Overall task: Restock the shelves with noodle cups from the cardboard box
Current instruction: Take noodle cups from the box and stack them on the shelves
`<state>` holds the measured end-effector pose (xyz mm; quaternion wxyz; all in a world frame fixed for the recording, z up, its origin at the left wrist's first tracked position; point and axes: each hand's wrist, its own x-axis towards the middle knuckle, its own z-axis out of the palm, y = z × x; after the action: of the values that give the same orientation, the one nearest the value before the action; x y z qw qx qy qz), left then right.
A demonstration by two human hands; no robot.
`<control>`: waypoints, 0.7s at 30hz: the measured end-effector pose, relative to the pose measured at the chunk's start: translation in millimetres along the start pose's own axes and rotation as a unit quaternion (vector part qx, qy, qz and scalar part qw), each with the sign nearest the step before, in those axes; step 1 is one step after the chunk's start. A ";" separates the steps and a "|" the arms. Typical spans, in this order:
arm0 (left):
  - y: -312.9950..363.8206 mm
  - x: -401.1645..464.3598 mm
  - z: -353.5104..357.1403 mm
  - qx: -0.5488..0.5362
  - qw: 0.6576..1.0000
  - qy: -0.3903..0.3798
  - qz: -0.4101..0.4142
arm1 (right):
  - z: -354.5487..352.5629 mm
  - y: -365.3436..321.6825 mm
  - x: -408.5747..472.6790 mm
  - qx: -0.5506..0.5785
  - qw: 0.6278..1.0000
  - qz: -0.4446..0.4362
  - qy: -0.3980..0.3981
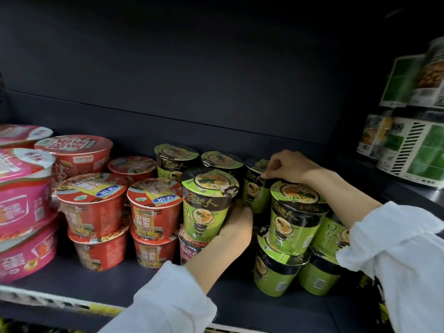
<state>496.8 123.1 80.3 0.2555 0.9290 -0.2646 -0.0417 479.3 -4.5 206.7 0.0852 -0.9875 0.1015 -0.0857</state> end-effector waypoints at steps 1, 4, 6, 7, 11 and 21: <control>-0.5 1.3 1.4 0.010 1.000 -0.010 -0.006 | 0.4 -0.6 0.7 -0.001 1.000 -0.006 -0.002; -0.9 -0.1 3.1 0.048 0.999 -0.025 0.002 | -0.7 -4.3 0.6 -0.016 0.999 -0.027 -0.024; -0.2 -1.0 3.4 0.065 0.998 -0.009 0.005 | -3.1 -4.1 0.9 -0.022 0.999 -0.034 -0.032; 0.4 -2.3 2.1 0.068 0.998 -0.009 0.003 | -4.4 -3.0 0.3 -0.019 0.999 -0.036 -0.034; 3.2 -2.2 3.7 0.074 0.997 -0.015 -0.001 | -5.0 3.6 -3.3 -0.004 0.999 -0.038 -0.036; -1.7 -2.4 6.8 0.034 0.999 -0.039 -0.018 | 4.3 -3.2 3.9 0.019 0.998 -0.057 0.018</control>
<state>494.0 122.5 73.4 0.2129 0.9394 -0.2587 -0.0734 484.5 -1.6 203.7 0.0966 -0.9882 0.0453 -0.1102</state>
